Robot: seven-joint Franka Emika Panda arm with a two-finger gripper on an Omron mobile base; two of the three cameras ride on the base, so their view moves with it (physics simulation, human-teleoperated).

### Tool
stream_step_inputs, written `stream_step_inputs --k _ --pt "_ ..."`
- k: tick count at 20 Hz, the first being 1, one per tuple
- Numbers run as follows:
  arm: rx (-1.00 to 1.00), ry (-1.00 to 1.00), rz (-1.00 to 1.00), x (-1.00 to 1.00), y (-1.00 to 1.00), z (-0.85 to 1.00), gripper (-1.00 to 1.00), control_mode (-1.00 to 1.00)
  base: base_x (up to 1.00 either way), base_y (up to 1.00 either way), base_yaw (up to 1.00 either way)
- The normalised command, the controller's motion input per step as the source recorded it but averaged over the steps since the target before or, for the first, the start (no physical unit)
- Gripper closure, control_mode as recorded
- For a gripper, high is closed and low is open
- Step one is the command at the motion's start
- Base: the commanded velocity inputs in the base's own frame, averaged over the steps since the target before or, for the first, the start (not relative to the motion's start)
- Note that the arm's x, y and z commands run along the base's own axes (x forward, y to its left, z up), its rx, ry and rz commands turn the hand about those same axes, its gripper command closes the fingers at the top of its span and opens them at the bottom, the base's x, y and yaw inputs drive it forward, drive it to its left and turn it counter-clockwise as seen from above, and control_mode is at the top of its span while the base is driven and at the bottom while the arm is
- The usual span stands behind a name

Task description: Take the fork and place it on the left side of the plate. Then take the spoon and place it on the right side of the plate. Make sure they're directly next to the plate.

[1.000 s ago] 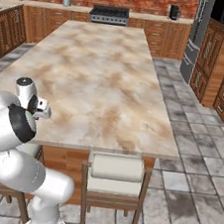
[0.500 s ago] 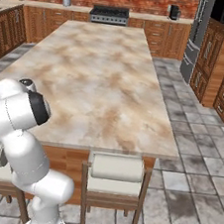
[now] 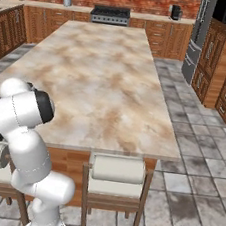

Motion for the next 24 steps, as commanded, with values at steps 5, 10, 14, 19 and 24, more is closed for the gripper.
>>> stream_step_inputs --k 5,10,14,19,24 --pt "0.00 -0.01 0.00 0.00 -0.13 -0.12 1.00 -1.00 0.00 0.00 0.00" --pt "0.00 -0.02 0.00 0.00 -0.14 -0.12 1.00 -1.00 0.00 0.00 0.00" --pt "0.00 -0.03 0.00 -0.04 -0.03 -0.05 -1.00 -1.00 0.00 0.00 0.00" --pt "0.00 -0.04 0.00 -0.01 0.00 0.06 -1.00 -1.00 0.00 0.00 0.00" --pt "0.00 -0.08 0.00 0.00 0.00 0.59 -1.00 -1.00 0.00 0.00 0.00"
